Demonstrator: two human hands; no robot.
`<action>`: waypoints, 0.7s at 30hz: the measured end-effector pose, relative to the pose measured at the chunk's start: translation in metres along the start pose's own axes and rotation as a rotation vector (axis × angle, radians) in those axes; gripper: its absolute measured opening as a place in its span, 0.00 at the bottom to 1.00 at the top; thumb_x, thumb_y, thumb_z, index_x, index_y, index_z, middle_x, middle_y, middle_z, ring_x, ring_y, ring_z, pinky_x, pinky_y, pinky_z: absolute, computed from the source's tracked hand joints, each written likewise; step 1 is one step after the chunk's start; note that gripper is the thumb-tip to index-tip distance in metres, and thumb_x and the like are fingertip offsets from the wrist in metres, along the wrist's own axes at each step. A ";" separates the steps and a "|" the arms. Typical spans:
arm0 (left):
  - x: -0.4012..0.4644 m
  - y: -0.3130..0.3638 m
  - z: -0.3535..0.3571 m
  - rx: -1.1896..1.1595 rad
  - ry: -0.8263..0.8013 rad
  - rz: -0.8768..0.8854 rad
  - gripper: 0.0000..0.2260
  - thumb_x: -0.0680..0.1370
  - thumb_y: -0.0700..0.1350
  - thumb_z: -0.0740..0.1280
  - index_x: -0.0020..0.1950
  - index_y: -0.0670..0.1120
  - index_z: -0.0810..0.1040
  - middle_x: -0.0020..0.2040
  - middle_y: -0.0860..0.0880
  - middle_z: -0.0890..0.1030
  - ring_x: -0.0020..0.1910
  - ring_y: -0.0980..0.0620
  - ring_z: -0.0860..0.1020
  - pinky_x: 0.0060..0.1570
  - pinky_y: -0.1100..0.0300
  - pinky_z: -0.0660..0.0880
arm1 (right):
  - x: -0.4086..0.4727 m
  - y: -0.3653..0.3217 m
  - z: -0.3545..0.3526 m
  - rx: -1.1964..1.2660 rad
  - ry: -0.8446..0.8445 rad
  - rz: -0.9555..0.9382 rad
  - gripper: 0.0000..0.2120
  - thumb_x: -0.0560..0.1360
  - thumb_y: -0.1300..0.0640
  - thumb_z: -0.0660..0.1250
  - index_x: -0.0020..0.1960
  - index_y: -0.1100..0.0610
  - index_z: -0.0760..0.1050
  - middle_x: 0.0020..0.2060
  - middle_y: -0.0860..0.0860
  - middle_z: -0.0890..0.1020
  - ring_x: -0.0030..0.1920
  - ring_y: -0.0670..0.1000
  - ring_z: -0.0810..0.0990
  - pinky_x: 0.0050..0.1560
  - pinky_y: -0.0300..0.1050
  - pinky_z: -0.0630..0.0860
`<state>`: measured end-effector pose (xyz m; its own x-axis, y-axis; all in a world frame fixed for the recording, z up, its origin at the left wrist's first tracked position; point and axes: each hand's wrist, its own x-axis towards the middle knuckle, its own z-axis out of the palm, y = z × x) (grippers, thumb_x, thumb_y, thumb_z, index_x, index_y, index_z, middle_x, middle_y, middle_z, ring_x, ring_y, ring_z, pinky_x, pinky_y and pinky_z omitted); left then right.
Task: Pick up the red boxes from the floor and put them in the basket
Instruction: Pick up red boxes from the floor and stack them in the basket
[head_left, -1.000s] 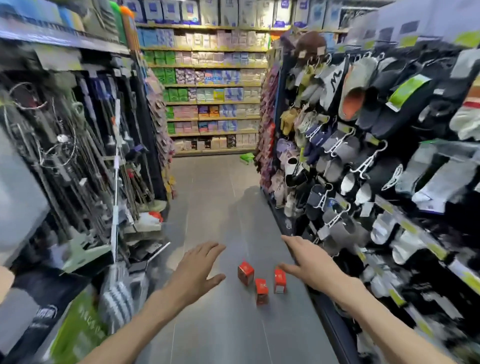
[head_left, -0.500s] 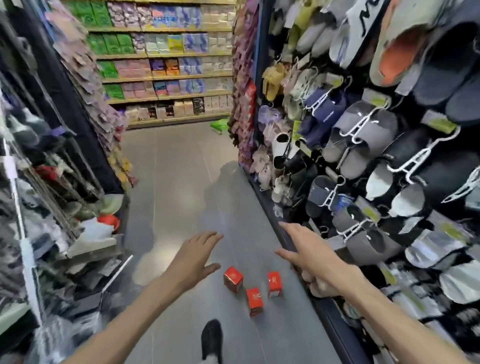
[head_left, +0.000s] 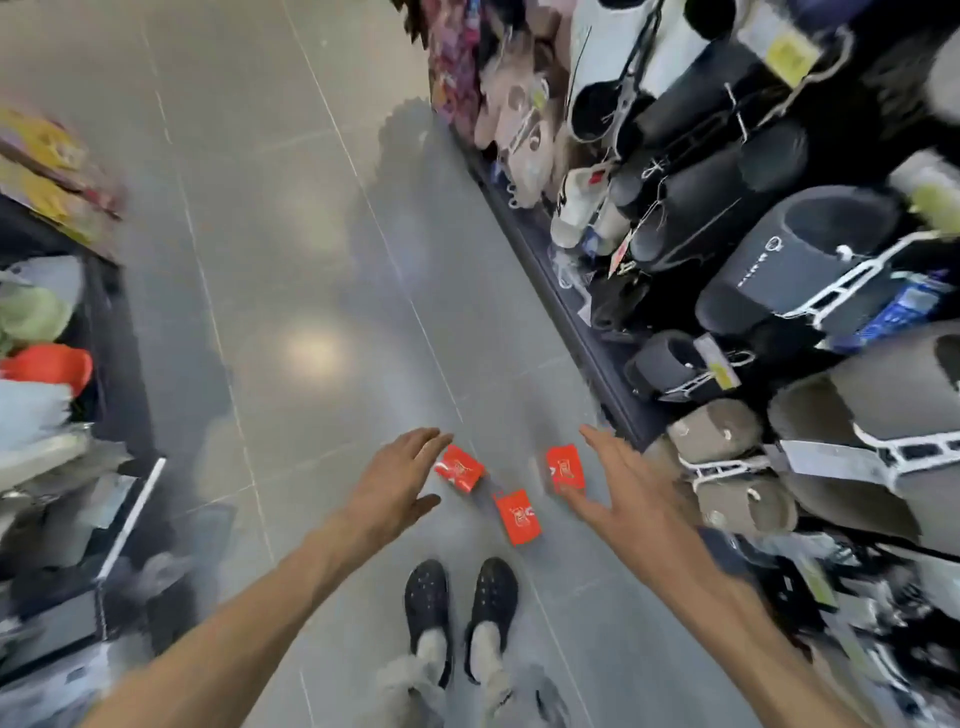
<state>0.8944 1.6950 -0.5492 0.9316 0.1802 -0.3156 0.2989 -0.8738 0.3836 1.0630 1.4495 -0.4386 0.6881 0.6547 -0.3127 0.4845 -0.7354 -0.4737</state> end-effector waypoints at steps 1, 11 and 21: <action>0.019 -0.015 0.026 0.013 -0.029 0.000 0.42 0.68 0.49 0.79 0.77 0.47 0.61 0.73 0.43 0.70 0.71 0.39 0.68 0.67 0.46 0.69 | 0.017 0.011 0.019 0.014 -0.010 0.013 0.33 0.75 0.40 0.67 0.76 0.45 0.60 0.68 0.42 0.70 0.68 0.45 0.67 0.64 0.42 0.64; 0.164 -0.149 0.311 0.177 -0.210 0.030 0.53 0.69 0.50 0.78 0.80 0.51 0.43 0.81 0.48 0.46 0.79 0.43 0.46 0.74 0.40 0.56 | 0.116 0.165 0.280 0.137 -0.115 0.204 0.38 0.74 0.38 0.65 0.76 0.36 0.47 0.70 0.34 0.63 0.68 0.36 0.61 0.63 0.38 0.62; 0.219 -0.188 0.396 0.292 -0.120 0.206 0.42 0.65 0.45 0.79 0.75 0.50 0.63 0.67 0.46 0.71 0.65 0.39 0.67 0.67 0.37 0.63 | 0.119 0.242 0.431 0.167 -0.173 0.351 0.44 0.69 0.34 0.67 0.76 0.38 0.45 0.75 0.45 0.64 0.72 0.52 0.67 0.67 0.54 0.68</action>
<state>0.9603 1.7199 -1.0346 0.9301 -0.0518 -0.3637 0.0203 -0.9813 0.1916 1.0296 1.4248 -0.9451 0.6883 0.3995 -0.6055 0.1326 -0.8899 -0.4364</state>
